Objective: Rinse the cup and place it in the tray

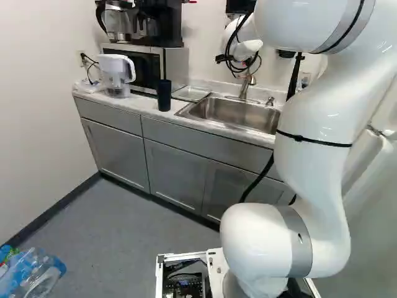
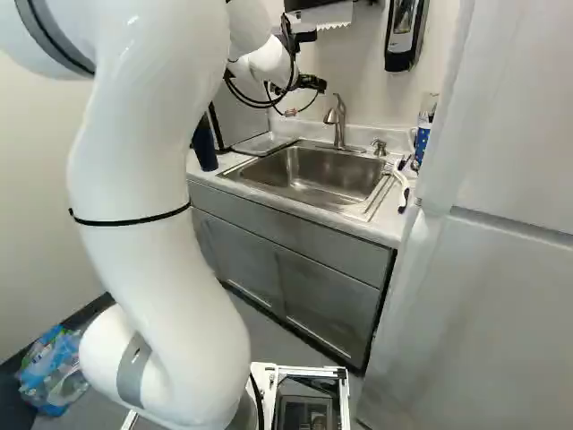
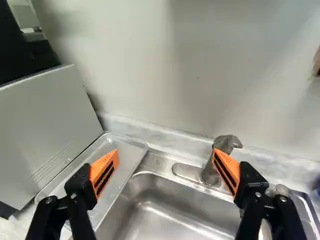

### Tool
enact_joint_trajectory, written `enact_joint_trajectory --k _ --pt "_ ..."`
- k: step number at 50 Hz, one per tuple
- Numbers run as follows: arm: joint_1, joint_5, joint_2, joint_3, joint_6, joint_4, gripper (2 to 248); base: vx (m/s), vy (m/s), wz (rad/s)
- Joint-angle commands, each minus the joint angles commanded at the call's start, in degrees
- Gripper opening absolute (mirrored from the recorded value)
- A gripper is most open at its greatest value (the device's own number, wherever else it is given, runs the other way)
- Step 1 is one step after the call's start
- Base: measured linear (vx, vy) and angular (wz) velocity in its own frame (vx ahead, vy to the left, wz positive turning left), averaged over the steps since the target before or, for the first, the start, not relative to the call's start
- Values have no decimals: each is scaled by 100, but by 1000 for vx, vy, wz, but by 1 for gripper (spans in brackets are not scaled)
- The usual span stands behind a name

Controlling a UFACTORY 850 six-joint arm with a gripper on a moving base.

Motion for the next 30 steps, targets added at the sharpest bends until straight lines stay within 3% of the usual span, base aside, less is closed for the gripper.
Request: enact_joint_trajectory --k 30 --pt "-241 -536 -698 -826 0 57 247 0 0 0"
